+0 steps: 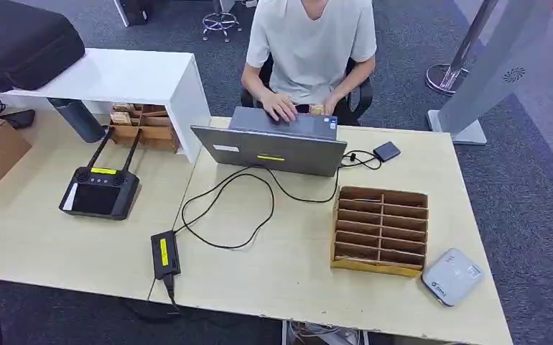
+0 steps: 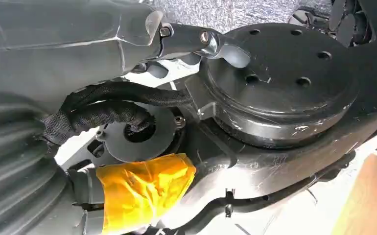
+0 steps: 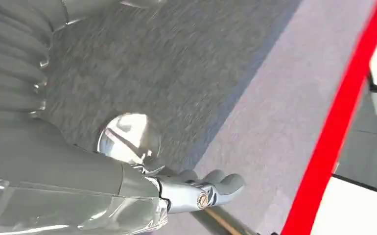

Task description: Pass the card to the sensor for recognition and then transmit it.

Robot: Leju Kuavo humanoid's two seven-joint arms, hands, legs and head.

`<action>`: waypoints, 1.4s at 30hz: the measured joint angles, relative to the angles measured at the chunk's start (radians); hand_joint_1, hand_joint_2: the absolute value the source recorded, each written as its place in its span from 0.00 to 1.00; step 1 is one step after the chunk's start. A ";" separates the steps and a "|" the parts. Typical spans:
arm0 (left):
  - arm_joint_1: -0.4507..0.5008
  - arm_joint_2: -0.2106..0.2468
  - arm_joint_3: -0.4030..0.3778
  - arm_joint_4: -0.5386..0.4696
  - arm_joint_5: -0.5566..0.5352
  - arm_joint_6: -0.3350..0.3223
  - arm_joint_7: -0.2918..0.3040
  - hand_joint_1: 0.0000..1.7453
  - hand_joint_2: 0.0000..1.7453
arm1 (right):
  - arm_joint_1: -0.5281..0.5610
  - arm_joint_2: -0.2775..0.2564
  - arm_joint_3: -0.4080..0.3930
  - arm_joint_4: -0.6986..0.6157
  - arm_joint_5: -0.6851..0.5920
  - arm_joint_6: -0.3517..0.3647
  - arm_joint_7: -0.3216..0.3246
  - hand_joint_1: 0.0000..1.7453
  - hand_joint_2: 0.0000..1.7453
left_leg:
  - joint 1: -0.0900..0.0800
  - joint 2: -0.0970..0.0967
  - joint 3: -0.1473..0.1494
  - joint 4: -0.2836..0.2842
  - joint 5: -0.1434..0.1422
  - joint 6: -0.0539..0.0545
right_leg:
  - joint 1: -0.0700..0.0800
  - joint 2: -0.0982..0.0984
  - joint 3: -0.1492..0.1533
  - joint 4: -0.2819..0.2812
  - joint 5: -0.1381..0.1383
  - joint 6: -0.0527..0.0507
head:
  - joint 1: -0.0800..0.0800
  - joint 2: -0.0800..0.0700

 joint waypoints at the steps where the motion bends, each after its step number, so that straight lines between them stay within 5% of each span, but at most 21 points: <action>1: 0.000 -0.001 0.000 0.002 0.000 -0.002 0.000 0.00 1.00 | -0.005 -0.007 0.000 0.000 -0.008 -0.002 0.005 0.00 0.00 | 0.000 0.000 0.000 0.000 0.000 0.000 | 0.000 0.000 0.000 0.000 0.000 0.000 | 0.000 0.000; 2: -0.001 -0.002 0.000 0.004 0.000 -0.002 -0.001 0.00 1.00 | -0.009 -0.014 0.000 -0.001 -0.020 0.002 0.008 0.00 1.00 | 0.000 0.000 0.000 0.000 0.000 0.000 | 0.000 0.000 0.000 0.000 0.000 0.000 | 0.000 0.000; 7: -0.001 -0.005 -0.002 0.008 0.000 -0.001 -0.012 0.00 1.00 | -0.013 -0.049 0.023 -0.026 -0.132 0.129 -0.015 0.00 1.00 | 0.000 0.000 -0.002 0.000 0.000 0.000 | 0.000 0.000 0.000 0.000 0.000 0.000 | 0.000 0.000; 12: -0.003 -0.003 -0.010 0.008 0.000 0.001 -0.015 0.00 1.00 | -0.047 -0.064 0.136 -0.124 -0.102 0.007 -0.065 0.00 1.00 | 0.000 0.001 -0.001 0.000 0.001 0.000 | 0.000 0.001 0.001 0.001 0.000 0.000 | 0.000 0.000; 16: -0.002 0.008 -0.017 -0.007 0.000 0.017 -0.016 0.00 1.00 | -0.092 -0.102 0.283 -0.161 0.040 -0.036 -0.099 0.00 1.00 | 0.001 0.001 -0.001 0.000 0.002 -0.001 | 0.000 0.001 0.001 0.001 0.001 -0.001 | 0.000 0.000; 27: 0.045 0.107 -0.058 -0.220 0.001 0.104 -0.036 0.00 1.00 | -0.368 -0.228 0.712 -0.196 0.568 0.030 -0.019 0.00 1.00 | 0.002 0.001 -0.003 0.000 0.004 -0.002 | 0.001 0.001 -0.001 0.003 0.003 -0.001 | 0.000 0.000; 33: 0.043 0.155 -0.108 -0.292 0.000 0.126 -0.074 0.00 1.00 | -0.599 -0.212 0.953 -0.159 0.703 0.076 0.009 0.00 1.00 | 0.003 0.001 -0.004 0.000 0.006 -0.005 | 0.003 0.000 -0.001 0.004 0.004 -0.002 | 0.000 0.000; 42: 0.029 0.213 -0.176 -0.370 0.000 0.155 -0.105 0.00 1.00 | -0.831 -0.098 1.279 -0.105 0.864 0.086 0.064 0.00 1.00 | 0.006 0.001 -0.005 0.000 0.008 -0.007 | 0.007 0.000 -0.002 0.004 0.005 -0.004 | 0.000 0.000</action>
